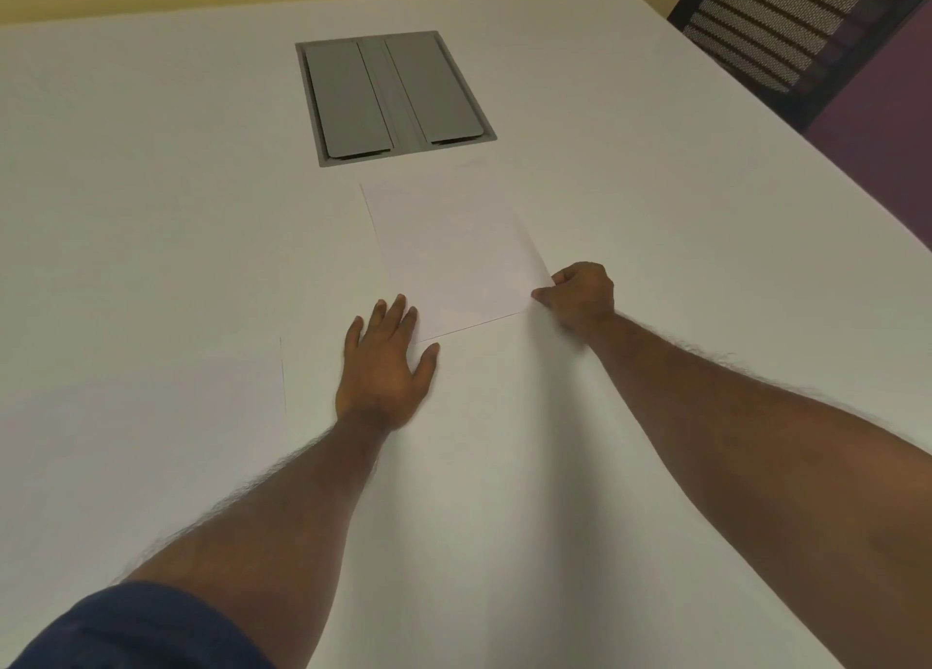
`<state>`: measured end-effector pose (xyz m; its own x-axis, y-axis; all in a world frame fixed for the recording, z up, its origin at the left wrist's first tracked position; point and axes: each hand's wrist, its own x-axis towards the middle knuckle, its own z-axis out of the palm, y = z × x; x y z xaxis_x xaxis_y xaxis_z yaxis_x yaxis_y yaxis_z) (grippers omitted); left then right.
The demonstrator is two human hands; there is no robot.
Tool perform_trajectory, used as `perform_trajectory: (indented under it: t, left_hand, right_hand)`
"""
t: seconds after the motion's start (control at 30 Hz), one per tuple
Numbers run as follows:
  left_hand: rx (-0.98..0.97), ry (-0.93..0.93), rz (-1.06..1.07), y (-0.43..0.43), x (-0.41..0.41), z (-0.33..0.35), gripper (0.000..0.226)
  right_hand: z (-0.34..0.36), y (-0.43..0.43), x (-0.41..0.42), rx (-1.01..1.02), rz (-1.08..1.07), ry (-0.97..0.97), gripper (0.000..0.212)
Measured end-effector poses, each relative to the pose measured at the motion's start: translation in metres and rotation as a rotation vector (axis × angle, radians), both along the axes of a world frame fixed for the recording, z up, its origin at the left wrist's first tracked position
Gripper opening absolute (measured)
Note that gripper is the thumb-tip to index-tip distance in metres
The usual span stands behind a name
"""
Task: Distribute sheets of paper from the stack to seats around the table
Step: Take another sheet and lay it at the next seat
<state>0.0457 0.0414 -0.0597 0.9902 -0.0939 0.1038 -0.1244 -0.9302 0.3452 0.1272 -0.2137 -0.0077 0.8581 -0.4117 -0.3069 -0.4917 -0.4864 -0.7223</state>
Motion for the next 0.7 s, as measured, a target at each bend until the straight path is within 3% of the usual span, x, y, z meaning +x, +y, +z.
perform_trajectory:
  t: [0.23,0.37,0.53,0.7]
  left_hand:
    - [0.031,-0.006,0.003,-0.001,0.0,-0.001,0.065]
    - [0.032,-0.017,-0.012,-0.003,0.005,0.001,0.066]
    - [0.038,0.01,-0.01,0.004,-0.001,-0.002,0.067]
    - [0.171,0.085,0.09,-0.012,-0.018,0.021,0.071]
  right_hand:
    - [0.005,-0.017,-0.005,0.107,-0.149,-0.121,0.017]
    - [0.02,-0.034,-0.01,0.29,-0.212,-0.204,0.016]
    - [0.038,-0.043,-0.031,0.481,-0.21,-0.152,0.014]
    - [0.077,-0.071,-0.057,0.52,-0.183,-0.181,0.011]
